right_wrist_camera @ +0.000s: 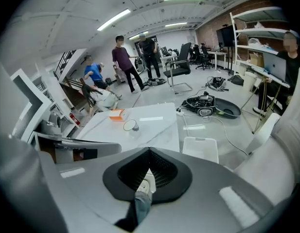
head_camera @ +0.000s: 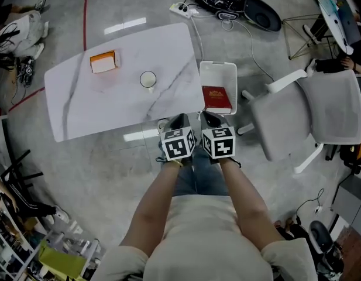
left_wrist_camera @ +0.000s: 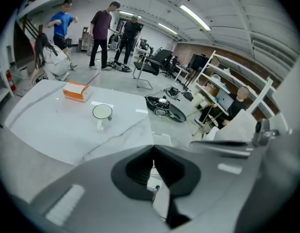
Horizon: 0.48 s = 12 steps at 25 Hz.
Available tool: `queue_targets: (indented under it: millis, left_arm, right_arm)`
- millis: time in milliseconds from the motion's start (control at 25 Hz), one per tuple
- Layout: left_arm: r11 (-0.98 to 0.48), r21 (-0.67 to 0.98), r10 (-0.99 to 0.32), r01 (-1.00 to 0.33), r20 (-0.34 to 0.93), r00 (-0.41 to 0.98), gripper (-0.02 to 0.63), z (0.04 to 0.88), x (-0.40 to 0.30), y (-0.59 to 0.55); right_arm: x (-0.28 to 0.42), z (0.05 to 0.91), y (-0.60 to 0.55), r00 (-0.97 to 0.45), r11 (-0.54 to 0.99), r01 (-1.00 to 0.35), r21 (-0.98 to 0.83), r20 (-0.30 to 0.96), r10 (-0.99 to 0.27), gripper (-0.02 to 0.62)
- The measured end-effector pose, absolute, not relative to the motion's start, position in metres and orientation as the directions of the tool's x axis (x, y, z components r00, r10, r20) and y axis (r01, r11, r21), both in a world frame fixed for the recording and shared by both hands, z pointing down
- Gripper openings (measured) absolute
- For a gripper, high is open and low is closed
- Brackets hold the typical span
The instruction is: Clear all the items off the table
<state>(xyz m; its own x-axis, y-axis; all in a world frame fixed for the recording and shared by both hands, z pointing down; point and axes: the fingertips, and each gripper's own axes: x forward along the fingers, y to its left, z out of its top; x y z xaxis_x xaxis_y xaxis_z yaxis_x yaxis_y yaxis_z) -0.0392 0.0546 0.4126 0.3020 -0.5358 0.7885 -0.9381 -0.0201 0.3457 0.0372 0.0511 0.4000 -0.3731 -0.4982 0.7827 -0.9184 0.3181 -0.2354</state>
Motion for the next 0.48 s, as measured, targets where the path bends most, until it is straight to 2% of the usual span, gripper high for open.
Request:
queue_targets:
  millis: [480]
  left_arm:
    - [0.056,0.342,-0.543,-0.938,0.799,0.258,0.009,0.422,-0.138,0.019]
  right_arm:
    - [-0.063,0.408,0.011,-0.42,0.395,-0.885,-0.245,0.786,-0.454,-0.003]
